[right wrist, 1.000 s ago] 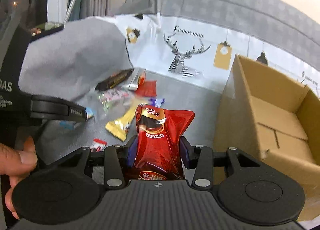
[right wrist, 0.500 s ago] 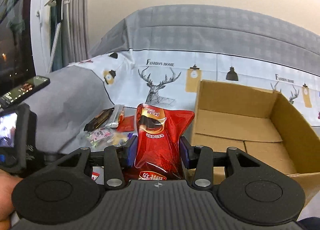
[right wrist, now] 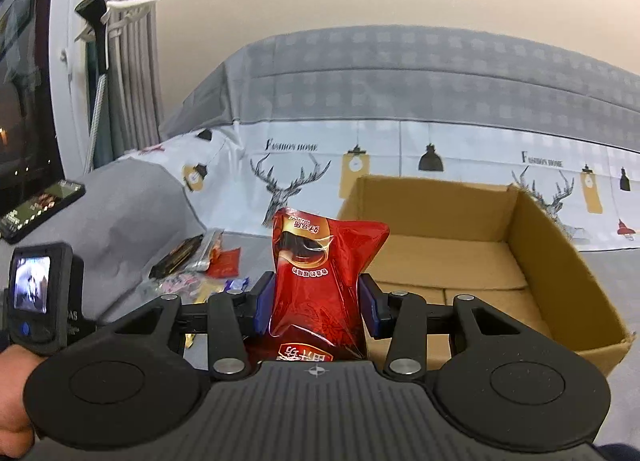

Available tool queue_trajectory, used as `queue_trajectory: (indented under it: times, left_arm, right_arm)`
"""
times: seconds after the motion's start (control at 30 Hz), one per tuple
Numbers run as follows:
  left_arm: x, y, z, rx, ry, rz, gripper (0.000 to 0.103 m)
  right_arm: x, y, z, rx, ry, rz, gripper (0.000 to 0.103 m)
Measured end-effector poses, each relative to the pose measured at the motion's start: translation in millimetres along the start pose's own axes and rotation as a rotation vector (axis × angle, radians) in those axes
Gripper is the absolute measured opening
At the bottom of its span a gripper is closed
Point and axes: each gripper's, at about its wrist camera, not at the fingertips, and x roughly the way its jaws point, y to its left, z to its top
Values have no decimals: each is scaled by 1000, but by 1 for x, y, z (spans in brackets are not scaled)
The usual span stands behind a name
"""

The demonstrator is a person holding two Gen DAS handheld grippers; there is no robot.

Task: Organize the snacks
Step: 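Carry red coffee bag with right gripper up toward the cardboard box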

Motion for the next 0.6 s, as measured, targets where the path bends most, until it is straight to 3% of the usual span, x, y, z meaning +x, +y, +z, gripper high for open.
queue_trajectory:
  times: [0.23,0.37,0.4,0.6]
  left_arm:
    - [-5,14,10,-87,-54,35,14]
    - [-20,17,15,-93,-97,31,12]
    - [-23,18,17,-91,-104,27,0]
    - [-37,10,22,-38,-123,25,0]
  right_arm:
    - [3,-36,15,-6,-40,-3,46]
    - [10,-59,26,20,-68,-16,46]
    - [11,-64,29,20,-78,-16,46]
    - [26,-89,48,32,-124,-20,46]
